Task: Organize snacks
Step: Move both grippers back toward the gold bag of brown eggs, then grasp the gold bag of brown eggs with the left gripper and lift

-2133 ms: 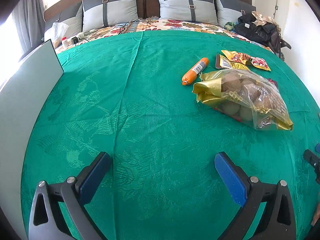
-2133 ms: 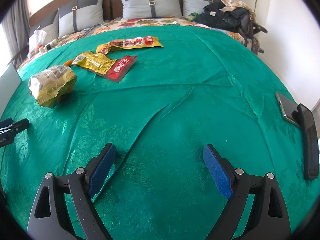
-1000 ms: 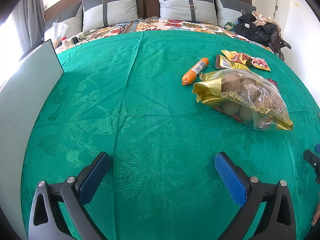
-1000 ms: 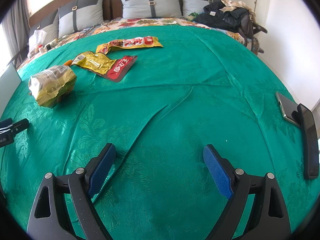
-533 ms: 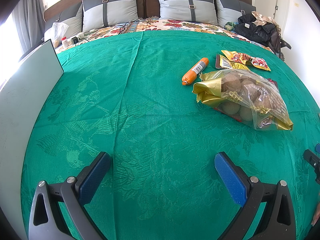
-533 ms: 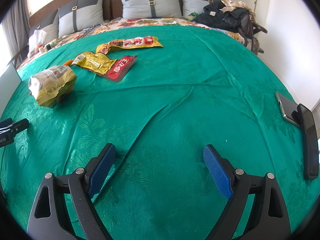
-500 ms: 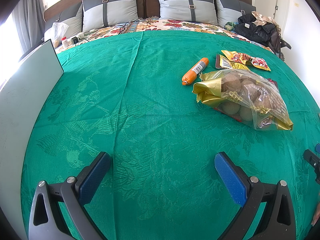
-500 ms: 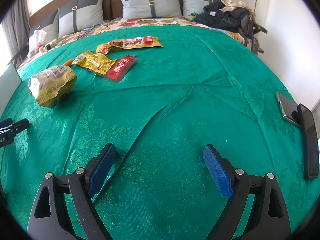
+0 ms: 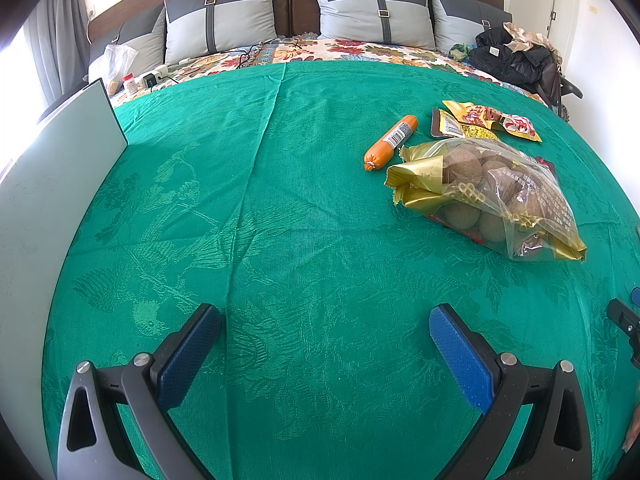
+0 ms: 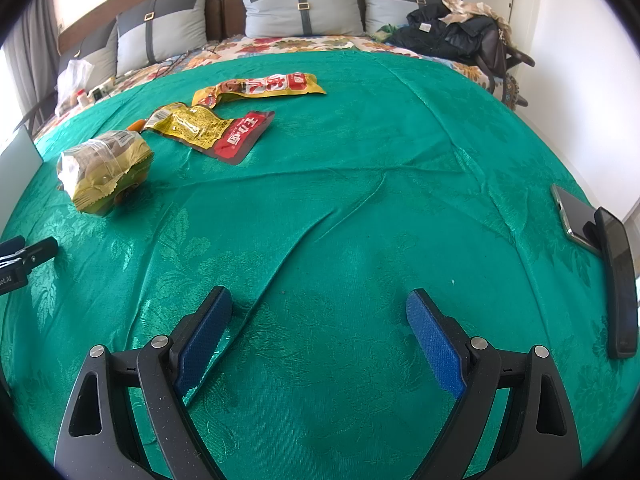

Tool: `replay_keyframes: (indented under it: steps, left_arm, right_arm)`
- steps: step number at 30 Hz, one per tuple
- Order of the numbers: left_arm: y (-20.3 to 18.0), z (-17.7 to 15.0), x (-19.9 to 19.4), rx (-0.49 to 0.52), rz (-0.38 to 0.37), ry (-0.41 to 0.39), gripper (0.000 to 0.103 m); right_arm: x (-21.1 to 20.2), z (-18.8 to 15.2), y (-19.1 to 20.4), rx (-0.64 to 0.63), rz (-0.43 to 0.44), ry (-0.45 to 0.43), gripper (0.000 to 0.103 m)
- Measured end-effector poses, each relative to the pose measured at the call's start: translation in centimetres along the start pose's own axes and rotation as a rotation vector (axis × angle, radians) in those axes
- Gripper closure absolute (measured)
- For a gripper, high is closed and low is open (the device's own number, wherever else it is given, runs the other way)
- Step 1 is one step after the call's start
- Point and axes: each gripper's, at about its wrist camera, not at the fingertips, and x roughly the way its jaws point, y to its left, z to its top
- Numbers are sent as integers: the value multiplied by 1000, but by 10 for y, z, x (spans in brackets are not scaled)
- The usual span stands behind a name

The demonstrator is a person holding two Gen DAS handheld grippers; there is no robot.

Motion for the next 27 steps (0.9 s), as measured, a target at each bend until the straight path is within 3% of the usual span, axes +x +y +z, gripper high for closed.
replay_keyframes:
  steps: [23, 25, 27]
  left_arm:
    - [-1, 0, 0, -6, 2, 0, 0]
    - [-3, -1, -1, -36, 23, 37, 0]
    - [-7, -2, -6, -82, 39, 130, 1]
  right_arm:
    - [0, 0, 0, -1, 1, 0, 12]
    - [0, 0, 0, -1, 2, 0, 12]
    - [0, 0, 0, -1, 2, 0, 12]
